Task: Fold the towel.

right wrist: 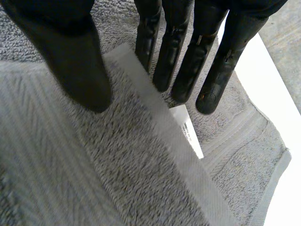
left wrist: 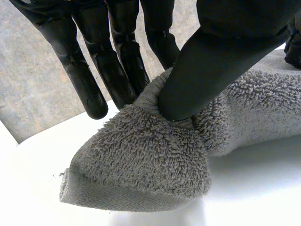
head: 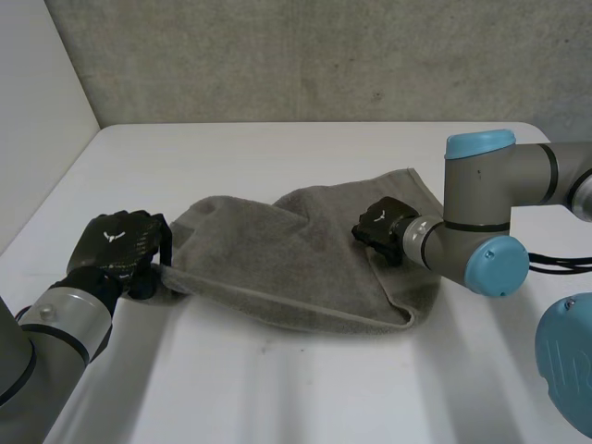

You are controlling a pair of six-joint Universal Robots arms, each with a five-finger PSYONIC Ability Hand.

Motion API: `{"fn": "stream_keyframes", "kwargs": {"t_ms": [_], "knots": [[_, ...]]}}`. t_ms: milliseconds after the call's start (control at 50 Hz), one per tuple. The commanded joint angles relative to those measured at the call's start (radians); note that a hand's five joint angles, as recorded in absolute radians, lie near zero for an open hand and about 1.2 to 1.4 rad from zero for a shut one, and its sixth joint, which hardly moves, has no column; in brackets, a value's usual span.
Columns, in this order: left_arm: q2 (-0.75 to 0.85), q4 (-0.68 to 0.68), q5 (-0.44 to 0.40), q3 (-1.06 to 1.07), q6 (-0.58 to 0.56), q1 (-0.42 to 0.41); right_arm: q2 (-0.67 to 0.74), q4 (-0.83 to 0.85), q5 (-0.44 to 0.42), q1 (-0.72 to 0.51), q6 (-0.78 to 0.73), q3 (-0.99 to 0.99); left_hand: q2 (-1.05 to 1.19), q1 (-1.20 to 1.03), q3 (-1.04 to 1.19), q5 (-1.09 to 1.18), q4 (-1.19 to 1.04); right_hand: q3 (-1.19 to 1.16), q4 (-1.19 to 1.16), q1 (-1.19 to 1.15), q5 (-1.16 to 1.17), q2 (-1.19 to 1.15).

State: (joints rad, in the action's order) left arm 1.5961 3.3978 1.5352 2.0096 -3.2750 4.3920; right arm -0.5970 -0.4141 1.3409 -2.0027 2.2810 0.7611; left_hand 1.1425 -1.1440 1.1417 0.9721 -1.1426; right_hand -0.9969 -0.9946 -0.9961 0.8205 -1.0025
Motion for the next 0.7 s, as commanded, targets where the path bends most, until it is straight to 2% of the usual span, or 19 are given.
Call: {"fn": "stream_keyframes", "kwargs": {"t_ms": [20,80,100,120,140,320,340,360,380,420,480,540,600,640,680,700], "knots": [[0.001,0.0,0.0,0.0,0.0,0.0,-0.007,0.0,0.003,0.001,0.005,0.001,0.16,-0.159,0.161,0.156,-0.16,-0.239,-0.241,-0.24,0.241,-0.233],[0.001,0.0,0.0,0.0,0.0,0.0,-0.009,-0.002,0.003,0.001,0.005,0.006,0.163,-0.162,0.164,0.159,-0.163,-0.248,-0.25,-0.249,0.25,-0.242],[0.001,0.0,0.0,0.0,0.0,0.0,-0.009,-0.002,0.003,0.001,0.005,0.007,0.163,-0.162,0.164,0.159,-0.163,-0.132,-0.134,-0.132,0.133,-0.126],[0.001,0.0,0.0,0.0,0.0,0.0,-0.009,-0.002,0.003,0.001,0.005,0.007,0.16,-0.159,0.161,0.156,-0.16,-0.13,-0.133,-0.131,0.132,-0.125],[0.001,0.0,0.0,0.0,0.0,0.0,-0.009,-0.002,0.003,0.001,0.006,0.013,0.16,-0.159,0.161,0.156,-0.16,0.216,0.213,0.215,-0.214,0.221],[0.001,0.001,0.0,0.001,0.0,0.0,-0.007,-0.002,0.007,0.001,0.009,0.021,0.16,-0.159,0.161,0.156,-0.16,0.257,0.255,0.256,-0.255,0.263],[0.002,0.001,0.0,0.001,0.0,0.001,-0.007,-0.003,0.007,0.001,0.009,0.021,0.16,-0.159,0.161,0.156,-0.16,0.222,0.22,0.222,-0.22,0.228],[0.002,0.001,0.0,0.001,0.0,0.001,-0.007,-0.005,0.006,0.001,0.011,0.021,0.16,-0.159,0.161,0.156,-0.16,0.042,0.039,0.041,-0.04,0.047],[0.002,0.001,0.0,0.001,0.0,0.001,-0.007,-0.005,0.006,0.001,0.011,0.021,0.16,-0.159,0.161,0.156,-0.16,0.04,0.038,0.039,-0.038,0.046],[0.004,0.001,0.0,0.001,0.0,0.001,-0.009,-0.005,0.007,0.001,0.018,0.02,0.16,-0.159,0.161,0.156,-0.16,-0.397,-0.4,-0.398,0.399,-0.392],[0.007,0.001,0.0,0.0,0.0,0.001,-0.015,0.0,0.009,0.002,0.04,0.014,0.163,-0.162,0.164,0.159,-0.163,-0.399,-0.402,-0.4,0.401,-0.394],[0.007,0.0,0.0,-0.003,0.0,0.003,-0.053,0.001,0.035,0.015,0.127,0.004,0.175,-0.173,0.176,0.171,-0.175,-0.399,-0.402,-0.4,0.401,-0.394],[0.005,0.0,0.0,-0.006,0.0,0.009,-0.126,-0.003,0.055,0.024,0.216,0.012,0.204,-0.202,0.205,0.2,-0.204,-0.399,-0.402,-0.4,0.401,-0.394],[0.001,-0.002,0.0,-0.009,0.0,0.017,-0.172,-0.005,0.049,0.045,0.252,0.026,0.236,-0.235,0.237,0.232,-0.236,-0.399,-0.402,-0.4,0.401,-0.394],[-0.002,-0.002,0.0,-0.011,-0.002,0.026,-0.288,-0.006,0.026,0.114,0.323,0.1,0.254,-0.252,0.255,0.25,-0.254,-0.399,-0.402,-0.4,0.401,-0.394],[-0.008,-0.003,-0.001,-0.015,-0.002,0.032,-0.288,-0.006,0.026,0.114,0.324,0.101,0.254,-0.252,0.255,0.25,-0.254,-0.399,-0.402,-0.4,0.401,-0.394]]}}
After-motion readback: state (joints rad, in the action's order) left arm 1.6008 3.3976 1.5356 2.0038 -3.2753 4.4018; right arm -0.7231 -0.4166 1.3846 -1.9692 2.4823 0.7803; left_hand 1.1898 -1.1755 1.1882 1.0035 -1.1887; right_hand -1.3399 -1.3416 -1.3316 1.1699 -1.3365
